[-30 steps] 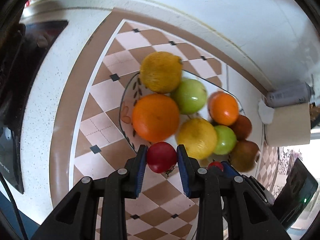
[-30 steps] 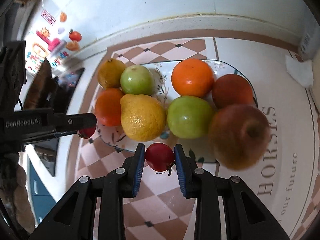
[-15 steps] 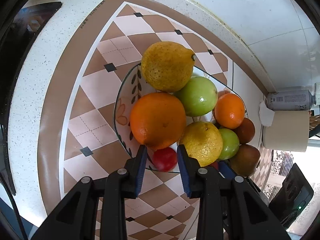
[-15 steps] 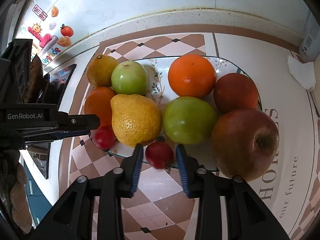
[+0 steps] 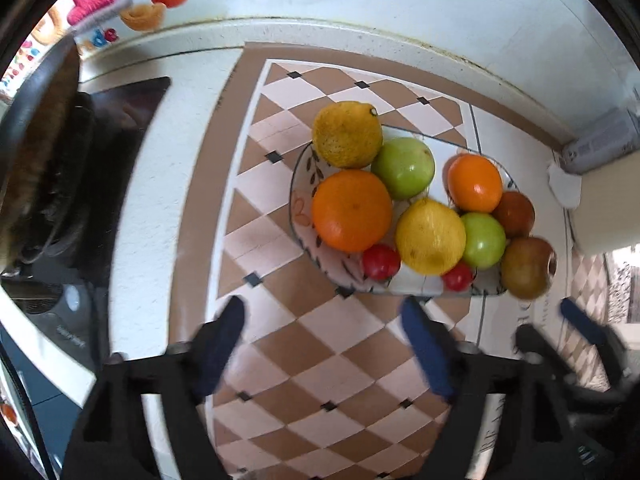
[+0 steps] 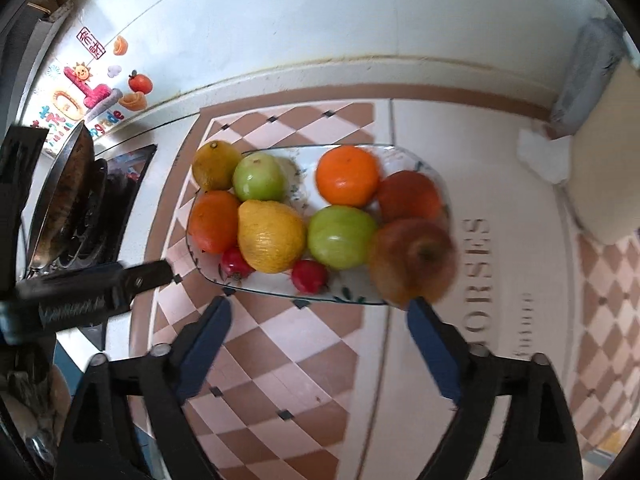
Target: Organize fruits
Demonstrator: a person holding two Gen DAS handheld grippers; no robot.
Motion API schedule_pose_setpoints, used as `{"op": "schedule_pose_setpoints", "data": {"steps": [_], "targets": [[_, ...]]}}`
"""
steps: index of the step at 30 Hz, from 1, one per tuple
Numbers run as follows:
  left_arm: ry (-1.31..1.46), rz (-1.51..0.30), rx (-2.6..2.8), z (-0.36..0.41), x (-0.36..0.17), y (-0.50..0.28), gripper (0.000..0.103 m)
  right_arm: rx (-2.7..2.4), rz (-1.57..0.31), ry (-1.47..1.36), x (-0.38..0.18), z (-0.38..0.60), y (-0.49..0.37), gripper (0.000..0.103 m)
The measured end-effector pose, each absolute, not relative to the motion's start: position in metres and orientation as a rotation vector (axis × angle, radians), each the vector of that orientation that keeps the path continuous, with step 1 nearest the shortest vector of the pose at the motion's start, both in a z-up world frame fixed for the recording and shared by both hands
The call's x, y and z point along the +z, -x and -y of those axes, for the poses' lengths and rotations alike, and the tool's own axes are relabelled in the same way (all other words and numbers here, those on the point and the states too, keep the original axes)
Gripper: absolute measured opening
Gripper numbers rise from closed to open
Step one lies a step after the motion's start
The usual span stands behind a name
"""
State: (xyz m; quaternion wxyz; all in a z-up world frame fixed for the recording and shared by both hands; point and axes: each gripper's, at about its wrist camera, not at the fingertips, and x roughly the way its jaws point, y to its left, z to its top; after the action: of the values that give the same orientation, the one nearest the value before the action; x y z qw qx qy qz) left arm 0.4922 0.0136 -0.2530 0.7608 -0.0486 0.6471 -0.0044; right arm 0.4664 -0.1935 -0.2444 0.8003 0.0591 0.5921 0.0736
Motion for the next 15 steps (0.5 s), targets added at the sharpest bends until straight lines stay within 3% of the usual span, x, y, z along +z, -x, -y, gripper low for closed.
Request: {"op": "schedule_pose_setpoints", "data": {"steps": [2,4,15], "targets": [[0.079,-1.397,0.009,-0.01,-0.246,-0.481,0.086,0.137,-1.261,-0.115,-0.234,0.201,-0.46,0.094],[0.066,-1.377,0.017,-0.008,-0.24,-0.472,0.097,0.117,-1.258,-0.107,-0.227,0.207,-0.455,0.096],[-0.002,-1.217,0.058,0.001,-0.189,-0.423,0.098,0.057,-1.191,-0.122,-0.191,0.228,-0.413,0.097]]}}
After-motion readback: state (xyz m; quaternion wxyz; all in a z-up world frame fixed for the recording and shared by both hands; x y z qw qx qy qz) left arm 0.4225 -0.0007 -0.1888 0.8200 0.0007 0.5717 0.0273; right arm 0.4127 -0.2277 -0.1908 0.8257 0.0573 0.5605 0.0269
